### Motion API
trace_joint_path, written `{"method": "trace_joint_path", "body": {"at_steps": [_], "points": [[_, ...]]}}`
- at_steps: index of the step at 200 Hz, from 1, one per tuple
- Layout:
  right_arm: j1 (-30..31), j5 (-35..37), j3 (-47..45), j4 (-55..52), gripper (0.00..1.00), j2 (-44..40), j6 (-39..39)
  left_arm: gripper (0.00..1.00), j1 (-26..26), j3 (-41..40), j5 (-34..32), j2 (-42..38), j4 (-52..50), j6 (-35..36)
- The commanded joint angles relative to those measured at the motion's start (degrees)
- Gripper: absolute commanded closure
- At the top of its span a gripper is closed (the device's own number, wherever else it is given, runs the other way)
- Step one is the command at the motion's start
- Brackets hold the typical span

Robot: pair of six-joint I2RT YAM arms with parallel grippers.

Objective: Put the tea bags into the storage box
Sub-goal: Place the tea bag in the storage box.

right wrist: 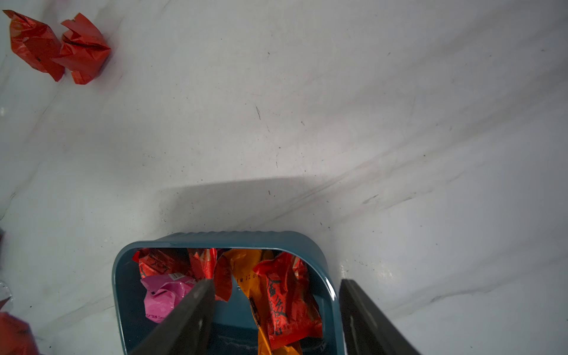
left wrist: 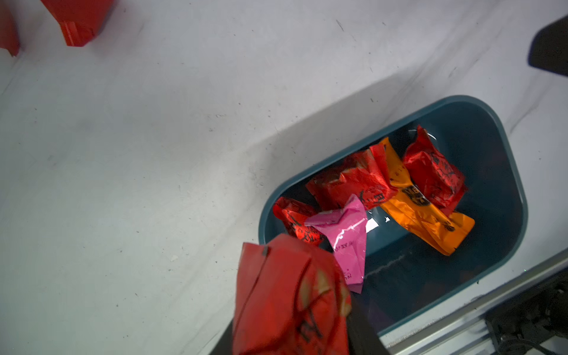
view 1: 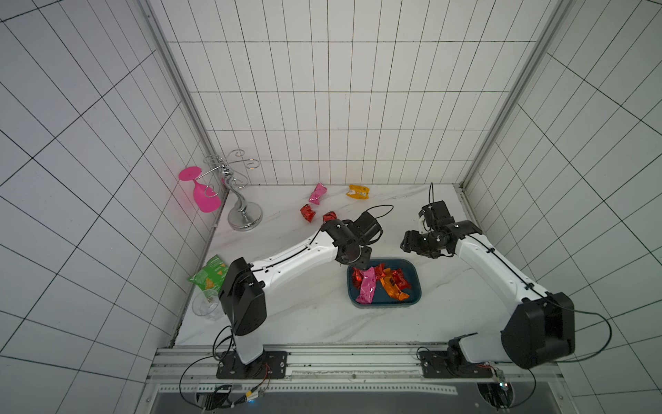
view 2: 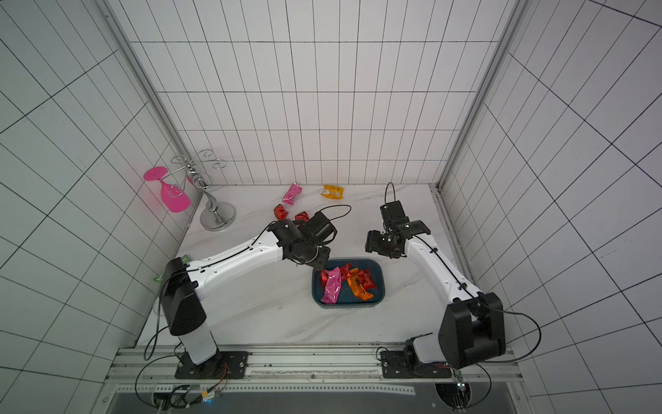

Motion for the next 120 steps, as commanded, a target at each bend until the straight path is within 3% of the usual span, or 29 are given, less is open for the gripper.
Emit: {"method": "trace_joint_path", "body": {"at_steps": [1, 27, 58, 86, 111, 120], "points": [[-1.01, 4.14, -3.43, -0.18, 0.31, -3.48, 2.53, 0.62, -2.87, -1.33, 2.26, -1.18, 3.46, 0.01], [-2.78, 4.38, -6.91, -0.66, 0.31, -7.14, 3.97, 0.61, -6.24, -0.22, 3.56, 1.66, 4.76, 2.12], [-3.87, 4.20, -10.90, -0.62, 0.31, -12.05, 5.21, 0.61, -9.24, 2.63, -0.65, 6.71, 4.44, 5.24], [-4.05, 4.25, -12.74, -1.48, 0.31, -15.57, 5.65, 0.60, -10.51, 4.77, -0.13, 10.41, 3.43, 6.25], [-4.16, 5.07, -13.25, -2.70, 0.31, -17.09, 5.43, 0.51, -10.77, 4.83, 1.55, 11.73, 4.50, 5.78], [-4.14, 5.17, -12.97, -3.34, 0.31, -17.25, 5.17, 0.41, -10.80, 5.26, 1.89, 12.09, 4.46, 5.22]]}}
